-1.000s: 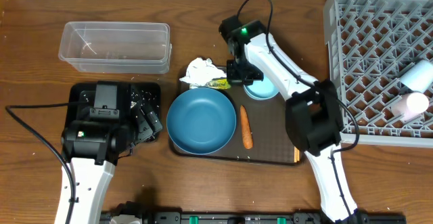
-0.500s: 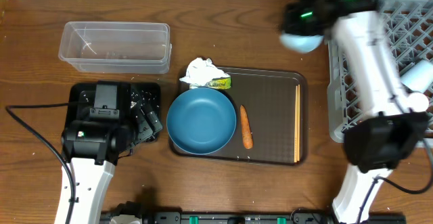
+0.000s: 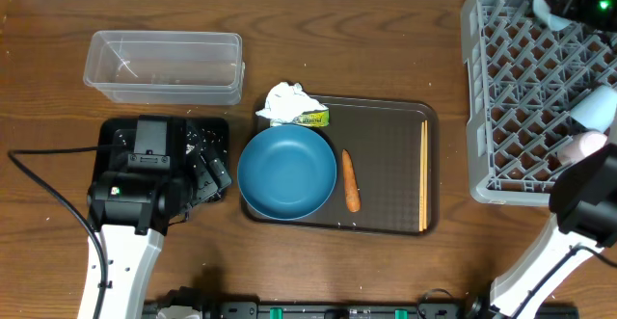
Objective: Sort waste into correct bins and load items into the dishwasher rack
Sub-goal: 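Carry the light-blue bowl into the dish rack and release it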
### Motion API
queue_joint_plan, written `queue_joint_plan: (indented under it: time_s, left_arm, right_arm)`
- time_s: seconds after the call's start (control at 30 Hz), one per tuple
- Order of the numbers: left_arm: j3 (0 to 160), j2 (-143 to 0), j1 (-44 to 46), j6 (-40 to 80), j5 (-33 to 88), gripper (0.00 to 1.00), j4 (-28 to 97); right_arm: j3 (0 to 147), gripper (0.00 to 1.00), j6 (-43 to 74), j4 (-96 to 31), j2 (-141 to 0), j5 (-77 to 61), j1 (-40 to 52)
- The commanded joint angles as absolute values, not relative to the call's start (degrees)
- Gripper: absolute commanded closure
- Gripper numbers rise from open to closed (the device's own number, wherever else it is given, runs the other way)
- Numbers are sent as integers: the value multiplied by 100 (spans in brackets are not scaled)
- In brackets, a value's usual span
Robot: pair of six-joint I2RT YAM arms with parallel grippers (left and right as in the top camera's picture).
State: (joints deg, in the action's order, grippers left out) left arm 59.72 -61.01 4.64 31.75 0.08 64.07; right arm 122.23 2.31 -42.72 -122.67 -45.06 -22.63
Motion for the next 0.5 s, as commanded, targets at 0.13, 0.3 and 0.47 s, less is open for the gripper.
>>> queue_joint_plan:
  time_s: [0.13,0.3,0.47]
  left_arm:
    - [6045,-6099,440,3223,1,1,6410]
    - [6045,-6099,440,3225,1,1,6410]
    - [6045,-6099,440,3225,1,1,6410]
  right_arm:
    - [12254,99,-27,-3236,-13251,-6390,-2458]
    - [12254,97,576,-2475,-13788,-6753,-2480]
    - [12254,97,757,-2427,-13979,-6748,-2530]
